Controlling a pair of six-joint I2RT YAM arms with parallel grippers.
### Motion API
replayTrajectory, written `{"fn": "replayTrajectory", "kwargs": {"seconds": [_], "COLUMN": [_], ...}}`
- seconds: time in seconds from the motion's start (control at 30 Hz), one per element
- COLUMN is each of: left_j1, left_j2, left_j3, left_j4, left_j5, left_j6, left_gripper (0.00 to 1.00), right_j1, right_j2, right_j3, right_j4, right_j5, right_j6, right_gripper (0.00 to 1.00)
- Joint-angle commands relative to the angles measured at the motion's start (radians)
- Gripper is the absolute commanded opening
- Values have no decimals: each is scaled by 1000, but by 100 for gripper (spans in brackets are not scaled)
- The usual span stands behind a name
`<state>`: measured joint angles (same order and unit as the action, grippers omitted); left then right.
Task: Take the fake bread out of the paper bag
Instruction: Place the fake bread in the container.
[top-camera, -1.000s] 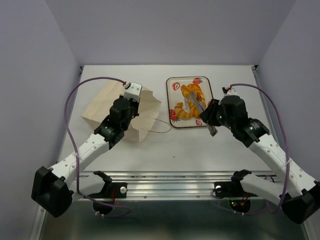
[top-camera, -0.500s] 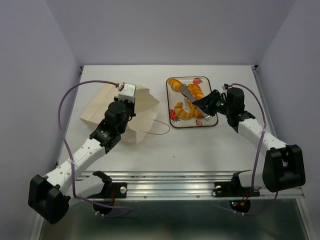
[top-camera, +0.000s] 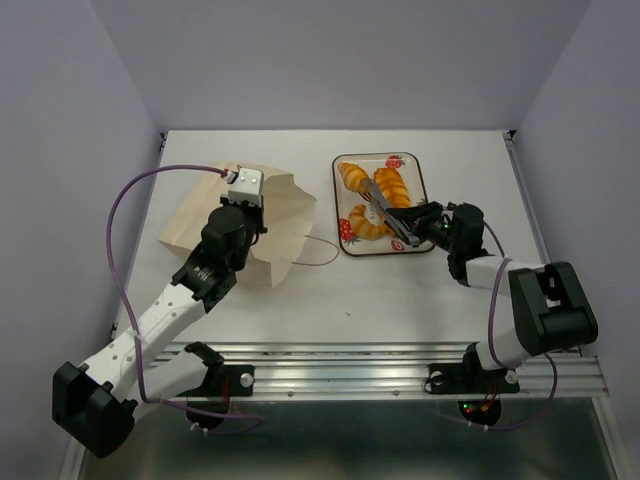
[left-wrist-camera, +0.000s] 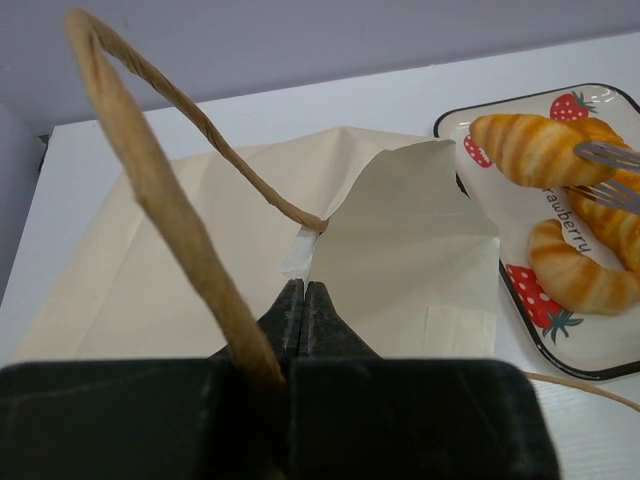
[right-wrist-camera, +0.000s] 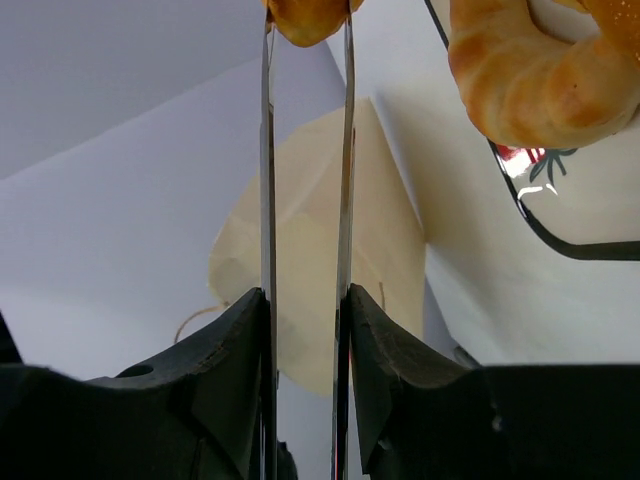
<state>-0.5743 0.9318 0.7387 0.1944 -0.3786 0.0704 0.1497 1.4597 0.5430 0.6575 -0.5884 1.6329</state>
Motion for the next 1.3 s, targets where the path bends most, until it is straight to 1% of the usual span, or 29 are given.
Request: {"fn": "replayTrajectory", "kwargs": {"seconds": [0.0,0.07,0.1,0.2,0.23,0.33,0.83,1.03,1.13,1.23,1.27], "left_j1": [2,2,4,2,2,2,2,2,2,2,2], "left_j2": [-28,-28,-27,-21,-18,-14,-30,-31,-33,-31,-31], "left_j3": [-9,-10,-12,-12,-12,-9,-15,-16,-18,-18,-18], "left_j4": [25,25,25,25,25,22,22,20,20,20,20], "left_j5": [-26,-26,-28,-31,-31,-32,-48,-48,-49,-51,-51], "left_j6": [-9,-11,-11,-11,-11,-9,-4,-6,-6,-4,-3], "left_gripper": [0,0,0,0,0,0,0,0,0,0,0], "right_j1": [-7,-7,-7,-7,-7,-7,-7,-7,-7,-7,-7], "right_j2": [40,65,80,157,191,223,338,363,369,378,380], "right_j3": [-44,-58,-70,-109,-121,-129,-115,-92,-95,-92,-89], "right_j4": [362,399,481,635,669,744,794,788,789,798,798], "right_j5": [-14,-19,-18,-14,-5,5,27,19,25,29,25], "right_j6": [232,266,287,393,431,469,525,527,533,542,542], "right_gripper": [1,1,1,1,1,1,1,1,4,11,15]}}
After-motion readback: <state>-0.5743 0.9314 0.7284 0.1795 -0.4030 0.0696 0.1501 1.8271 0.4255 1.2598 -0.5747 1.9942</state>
